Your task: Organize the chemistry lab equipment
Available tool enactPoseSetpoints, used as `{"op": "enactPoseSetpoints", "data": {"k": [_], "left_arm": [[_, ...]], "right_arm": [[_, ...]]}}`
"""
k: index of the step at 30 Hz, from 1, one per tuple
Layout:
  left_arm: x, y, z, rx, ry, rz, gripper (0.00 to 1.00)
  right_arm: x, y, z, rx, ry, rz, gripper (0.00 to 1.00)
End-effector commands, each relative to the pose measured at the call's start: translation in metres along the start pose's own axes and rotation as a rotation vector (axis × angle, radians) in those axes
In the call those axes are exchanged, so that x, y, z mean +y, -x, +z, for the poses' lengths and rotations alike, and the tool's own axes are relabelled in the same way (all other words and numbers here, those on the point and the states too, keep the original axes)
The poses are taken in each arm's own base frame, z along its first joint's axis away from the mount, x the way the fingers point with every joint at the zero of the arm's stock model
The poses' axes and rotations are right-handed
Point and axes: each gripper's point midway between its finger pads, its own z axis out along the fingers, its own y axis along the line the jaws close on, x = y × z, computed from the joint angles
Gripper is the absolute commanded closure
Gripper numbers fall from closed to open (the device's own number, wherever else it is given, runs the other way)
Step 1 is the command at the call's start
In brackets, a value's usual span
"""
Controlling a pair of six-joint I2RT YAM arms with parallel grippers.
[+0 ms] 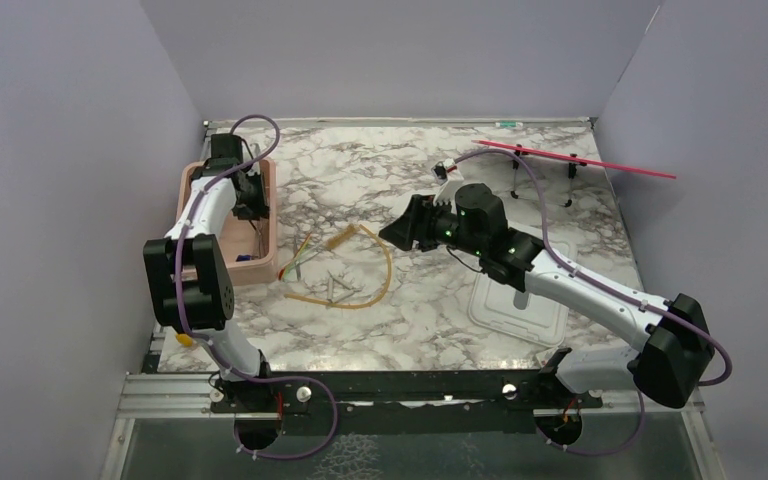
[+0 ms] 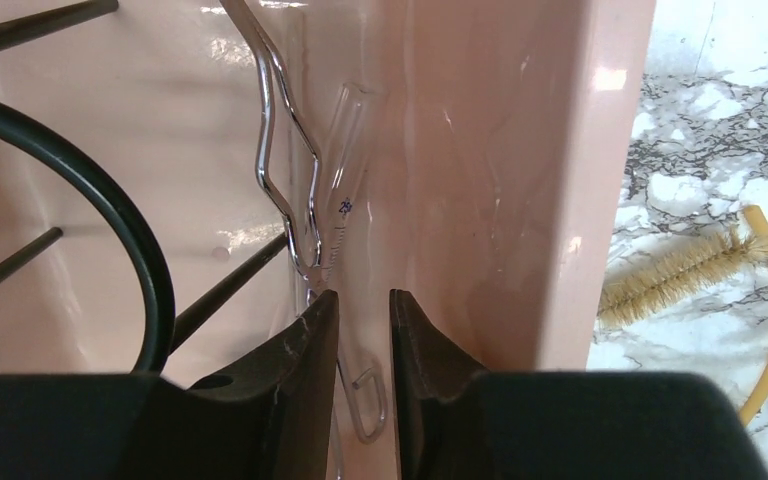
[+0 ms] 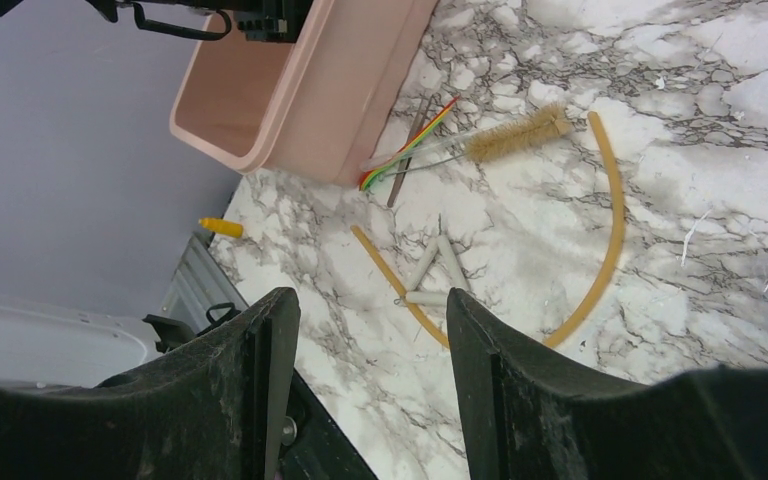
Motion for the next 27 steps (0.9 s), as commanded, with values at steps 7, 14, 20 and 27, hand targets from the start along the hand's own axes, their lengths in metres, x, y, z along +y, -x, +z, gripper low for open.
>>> {"op": "enactPoseSetpoints", "data": {"k": [7, 14, 20, 27], "left_arm": [[-0.02, 0.04, -0.039, -0.15, -0.1, -0.059, 0.69], [-0.027, 0.059, -0.099, -0.302, -0.095, -0.088, 0.61], [-0.07, 0.047, -0.137, -0.383, -0.257, 0.027, 0.53], [-0.147, 0.014, -0.132, -0.371, -0.424, 0.255, 0.54]], "right_arm": [[-0.004, -0.008, 0.003, 0.015, -0.008, 0.006, 0.4], [-0.039, -0.044, 0.027, 0.153, -0.122, 0.003, 0.42], [-0.058, -0.069, 0.051, 0.265, -0.18, 0.028, 0.44], [-0.069, -0.073, 0.062, 0.259, -0.243, 0.092, 0.46]]}}
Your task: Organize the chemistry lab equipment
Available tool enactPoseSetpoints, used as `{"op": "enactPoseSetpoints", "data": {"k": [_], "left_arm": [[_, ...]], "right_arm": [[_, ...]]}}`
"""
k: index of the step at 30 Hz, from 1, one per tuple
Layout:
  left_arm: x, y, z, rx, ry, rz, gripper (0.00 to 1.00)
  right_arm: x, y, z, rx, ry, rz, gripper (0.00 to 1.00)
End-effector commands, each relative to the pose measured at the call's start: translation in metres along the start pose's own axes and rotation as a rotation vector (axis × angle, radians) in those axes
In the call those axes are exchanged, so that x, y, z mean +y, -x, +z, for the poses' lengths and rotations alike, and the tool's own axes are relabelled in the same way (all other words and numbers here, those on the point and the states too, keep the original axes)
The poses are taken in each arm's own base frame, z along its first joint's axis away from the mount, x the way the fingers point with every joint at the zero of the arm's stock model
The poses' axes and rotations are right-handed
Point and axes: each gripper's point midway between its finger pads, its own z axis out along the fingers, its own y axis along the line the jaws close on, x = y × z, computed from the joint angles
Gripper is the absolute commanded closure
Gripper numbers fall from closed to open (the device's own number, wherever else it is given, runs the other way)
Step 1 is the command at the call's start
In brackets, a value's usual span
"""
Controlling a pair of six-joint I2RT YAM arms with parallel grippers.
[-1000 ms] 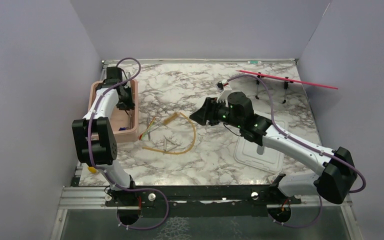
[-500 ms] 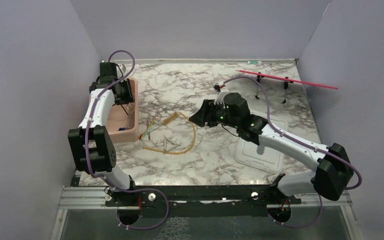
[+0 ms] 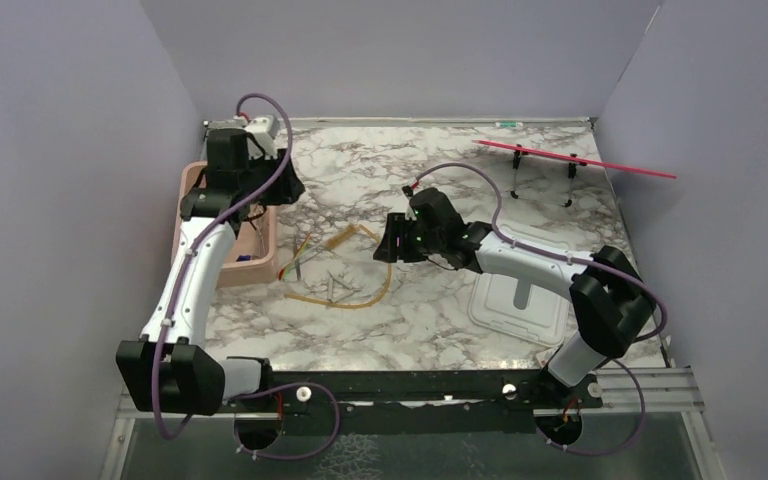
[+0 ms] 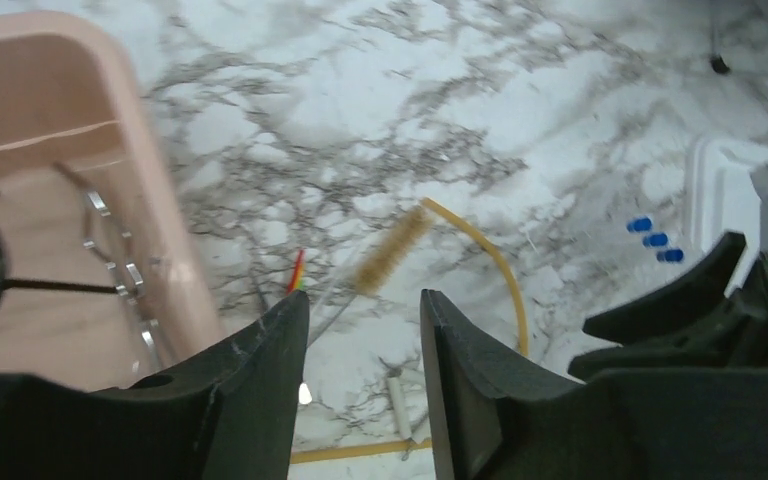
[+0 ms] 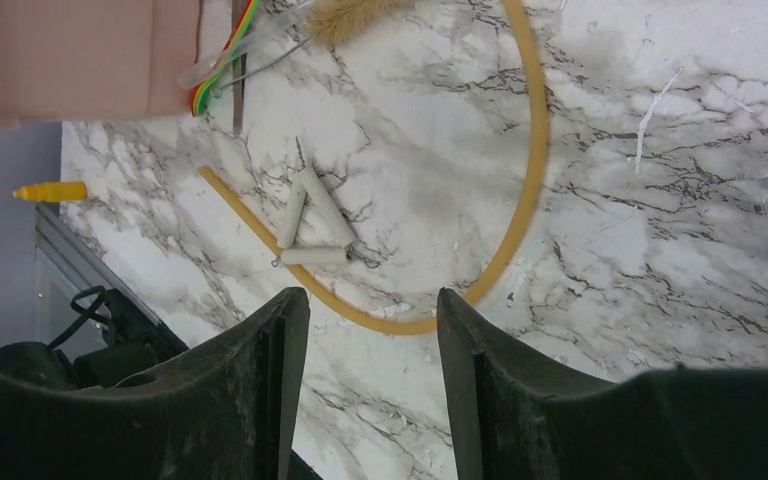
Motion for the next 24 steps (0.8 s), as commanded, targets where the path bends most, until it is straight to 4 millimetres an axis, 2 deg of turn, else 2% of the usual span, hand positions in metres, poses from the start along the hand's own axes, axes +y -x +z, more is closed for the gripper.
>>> {"op": "enactPoseSetpoints", "data": {"k": [1, 4, 7, 12, 17, 20, 24], "left_arm": [[-0.055, -0.032, 0.024, 0.067, -0.181, 0.128, 0.58], [-0.068, -0.067, 0.048, 0.169, -0.179, 0.163, 0.72], [-0.057, -0.093, 0.07, 0.259, -0.102, 0.159, 0.77], [-0.039, -0.131, 0.093, 0.395, -0.012, 0.148, 0.71], [-0.022, -0.174, 0.107, 0.538, 0.027, 0.163, 0.66], [-0.013, -0.187, 0.113, 0.59, 0.063, 0.176, 0.64], [-0.005, -0.191, 0.117, 0.609, 0.102, 0.197, 0.63]], "right_arm": [[0.004, 0.011, 0.0, -0.033, -0.024, 0.042, 0.47], [-0.003, 0.009, -0.004, -0.047, -0.052, 0.053, 0.49], [-0.009, 0.005, -0.01, -0.059, -0.068, 0.065, 0.5], [-0.016, -0.006, -0.017, -0.062, -0.074, 0.098, 0.51], [-0.02, -0.018, -0.017, -0.043, -0.062, 0.122, 0.51], [-0.017, -0.02, -0.016, -0.03, -0.048, 0.123, 0.51], [-0.015, -0.019, -0.015, -0.031, -0.039, 0.119, 0.51]]}}
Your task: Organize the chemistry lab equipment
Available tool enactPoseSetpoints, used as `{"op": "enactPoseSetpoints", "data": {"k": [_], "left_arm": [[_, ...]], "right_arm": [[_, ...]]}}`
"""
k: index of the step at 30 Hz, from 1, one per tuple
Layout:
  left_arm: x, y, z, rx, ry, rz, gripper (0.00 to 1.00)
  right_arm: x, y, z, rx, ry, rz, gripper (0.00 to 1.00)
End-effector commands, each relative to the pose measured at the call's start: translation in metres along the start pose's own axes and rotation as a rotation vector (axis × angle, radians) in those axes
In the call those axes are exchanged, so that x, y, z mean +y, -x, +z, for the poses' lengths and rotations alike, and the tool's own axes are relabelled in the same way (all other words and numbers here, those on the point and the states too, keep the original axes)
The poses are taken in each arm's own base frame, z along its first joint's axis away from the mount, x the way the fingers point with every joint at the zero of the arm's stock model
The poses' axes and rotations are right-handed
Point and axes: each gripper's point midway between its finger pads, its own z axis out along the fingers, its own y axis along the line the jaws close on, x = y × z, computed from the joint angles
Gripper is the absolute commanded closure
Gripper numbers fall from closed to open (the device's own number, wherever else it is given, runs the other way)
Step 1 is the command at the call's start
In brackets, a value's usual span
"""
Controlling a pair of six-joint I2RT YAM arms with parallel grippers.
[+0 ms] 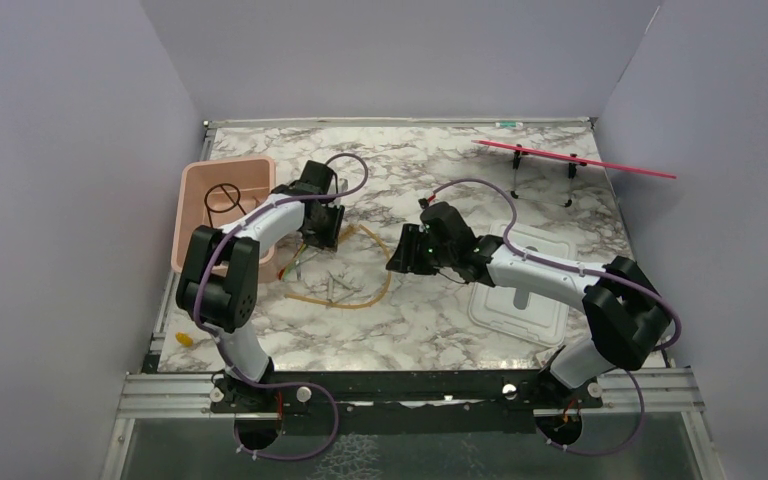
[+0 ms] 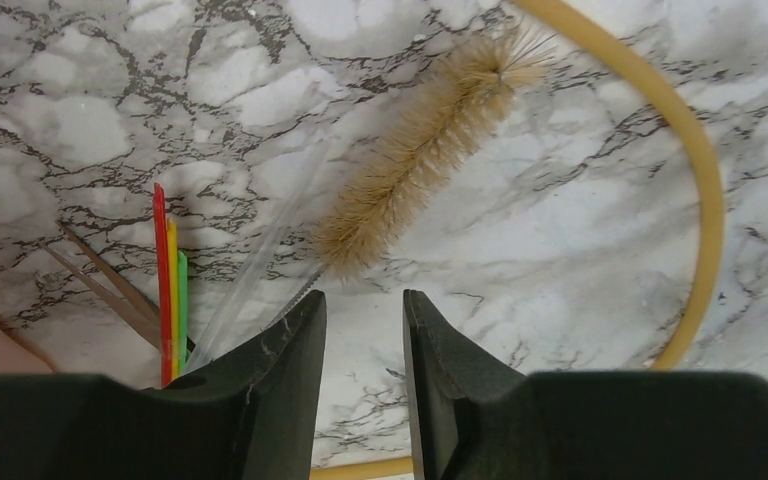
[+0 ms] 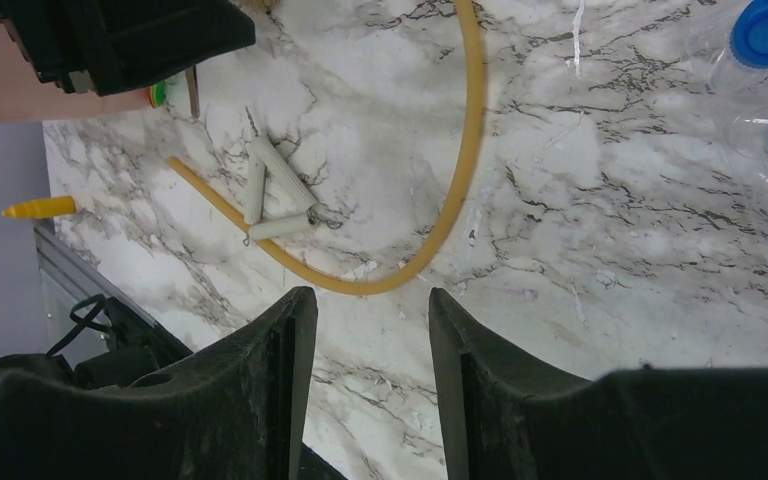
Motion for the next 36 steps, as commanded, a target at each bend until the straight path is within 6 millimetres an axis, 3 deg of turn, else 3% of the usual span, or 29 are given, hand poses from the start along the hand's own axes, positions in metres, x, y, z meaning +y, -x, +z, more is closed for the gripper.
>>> {"op": "enactPoseSetpoints", "data": {"k": [1, 10, 19, 23, 29, 33, 36], "left_arm": [[0.013, -0.006, 0.003, 0.032, 0.077, 0.03, 0.62], [0.021, -0.018, 0.016, 0.094, 0.116, 0.028, 0.6], [0.018, -0.02, 0.02, 0.11, 0.102, 0.034, 0.61], [0.016, -0.019, 0.019, 0.105, 0.097, 0.041, 0.69], [0.011, -0.015, 0.012, 0.091, 0.081, 0.055, 0.99], [-0.001, 0.0, -0.005, 0.037, 0.037, 0.077, 1.0], [-0.011, 0.018, -0.03, -0.043, 0.007, 0.088, 1.0]], "right_arm": [[0.01, 0.005, -0.002, -0.023, 0.039, 0.001, 0.51], [0.01, 0.006, -0.002, -0.03, 0.042, -0.002, 0.51], [0.009, 0.005, -0.003, -0.035, 0.042, 0.001, 0.51], [0.009, 0.007, -0.005, -0.045, 0.041, -0.006, 0.51], [0.009, 0.01, -0.01, -0.063, 0.041, -0.001, 0.51], [0.01, 0.013, -0.016, -0.084, 0.039, 0.002, 0.51], [0.01, 0.017, -0.022, -0.103, 0.039, 0.002, 0.51]]}}
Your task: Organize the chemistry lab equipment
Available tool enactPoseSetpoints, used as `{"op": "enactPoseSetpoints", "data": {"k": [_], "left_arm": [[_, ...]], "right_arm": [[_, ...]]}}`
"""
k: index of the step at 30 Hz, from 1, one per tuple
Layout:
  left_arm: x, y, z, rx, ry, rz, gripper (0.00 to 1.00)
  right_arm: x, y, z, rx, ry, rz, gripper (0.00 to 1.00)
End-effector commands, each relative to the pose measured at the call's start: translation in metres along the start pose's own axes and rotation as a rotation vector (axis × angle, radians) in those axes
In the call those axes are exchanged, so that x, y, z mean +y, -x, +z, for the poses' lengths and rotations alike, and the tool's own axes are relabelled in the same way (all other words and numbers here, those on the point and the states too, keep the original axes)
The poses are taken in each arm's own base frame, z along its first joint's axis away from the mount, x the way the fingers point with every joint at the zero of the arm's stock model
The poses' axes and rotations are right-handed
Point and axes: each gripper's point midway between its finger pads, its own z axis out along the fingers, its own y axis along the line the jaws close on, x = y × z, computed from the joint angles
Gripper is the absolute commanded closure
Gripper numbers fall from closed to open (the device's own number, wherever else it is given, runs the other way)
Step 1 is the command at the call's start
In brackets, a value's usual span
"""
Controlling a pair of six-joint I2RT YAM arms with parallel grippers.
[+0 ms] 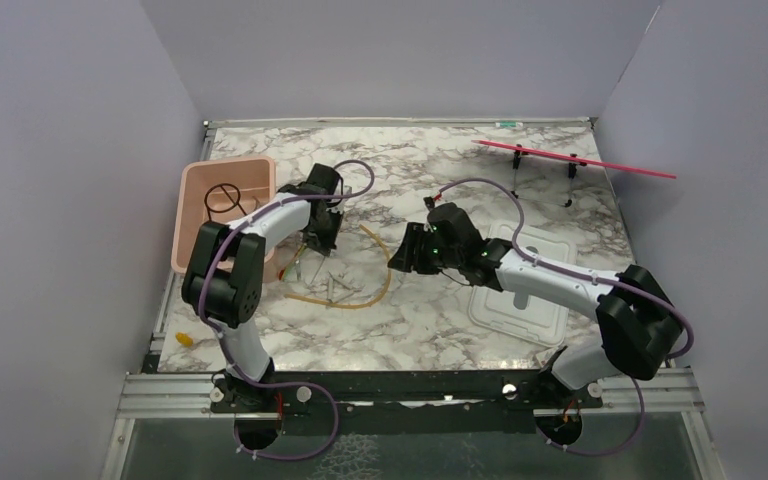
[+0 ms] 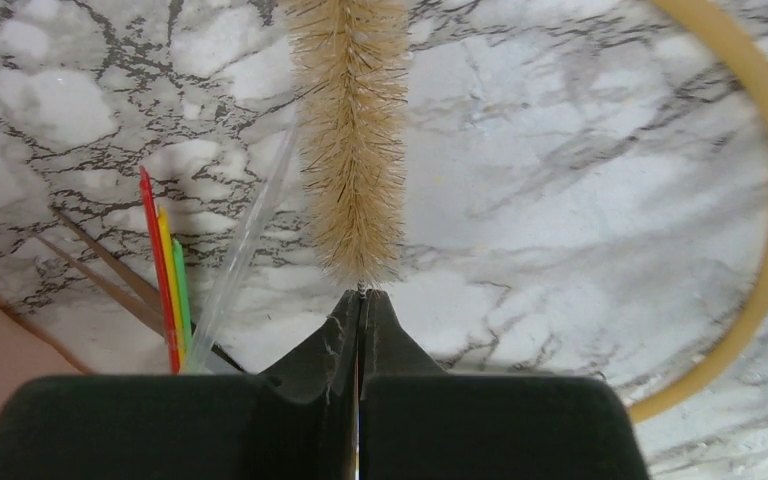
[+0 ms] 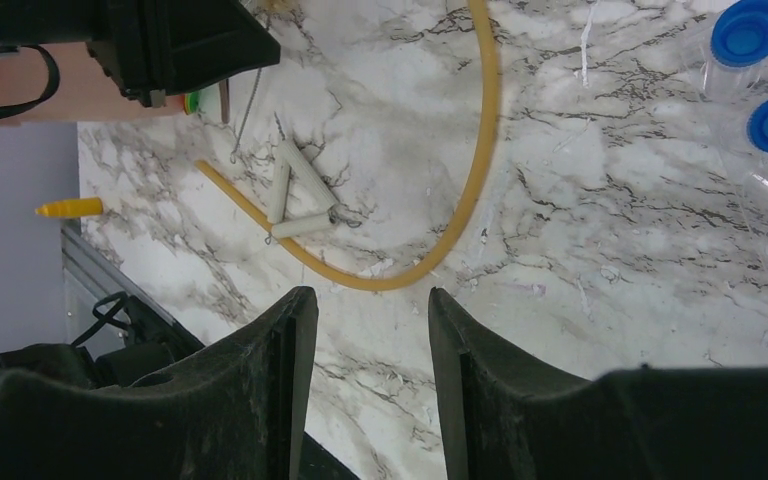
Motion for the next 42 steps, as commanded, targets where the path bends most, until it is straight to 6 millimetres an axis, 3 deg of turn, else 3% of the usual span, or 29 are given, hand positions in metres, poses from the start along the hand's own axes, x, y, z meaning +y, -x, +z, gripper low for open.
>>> {"op": "enactPoseSetpoints", "data": {"k": [1, 5, 7, 13, 18, 20, 23, 31, 38, 42], "left_arm": [[-0.017, 0.041, -0.06, -0.183, -0.069, 0.039, 1.0], [-0.016, 0.062, -0.11, -0.328, -0.047, 0.027, 1.0], [-0.005, 0.07, -0.135, -0.402, 0.016, 0.006, 1.0], [0.056, 0.069, -0.201, -0.565, 0.359, -0.108, 1.0], [0.1, 0.056, -0.231, -0.613, 0.512, -0.22, 1.0], [0.114, 0.05, -0.227, -0.598, 0.5, -0.261, 1.0], [0.129, 0.038, -0.203, -0.521, 0.45, -0.31, 1.0], [0.134, 0.018, -0.136, -0.331, 0.356, -0.372, 1.0], [0.133, 0.01, -0.102, -0.245, 0.293, -0.376, 1.0], [0.131, 0.008, -0.092, -0.215, 0.266, -0.385, 0.92]], "right_arm": [[0.005, 0.012, -0.011, -0.066, 0.004, 0.002, 0.51], [0.006, 0.015, -0.016, -0.081, 0.006, 0.001, 0.51], [0.006, 0.016, -0.017, -0.085, 0.006, 0.004, 0.51], [0.006, 0.017, -0.02, -0.089, 0.005, 0.006, 0.51], [0.007, 0.017, -0.019, -0.088, 0.006, 0.007, 0.51], [0.007, 0.016, -0.018, -0.083, 0.006, 0.006, 0.51], [0.007, 0.016, -0.017, -0.082, 0.005, 0.005, 0.51], [0.005, 0.012, -0.015, -0.066, 0.002, 0.006, 0.51], [0.003, 0.011, -0.016, -0.068, -0.003, 0.01, 0.51], [0.003, 0.012, -0.015, -0.069, -0.004, 0.009, 0.51]]}}
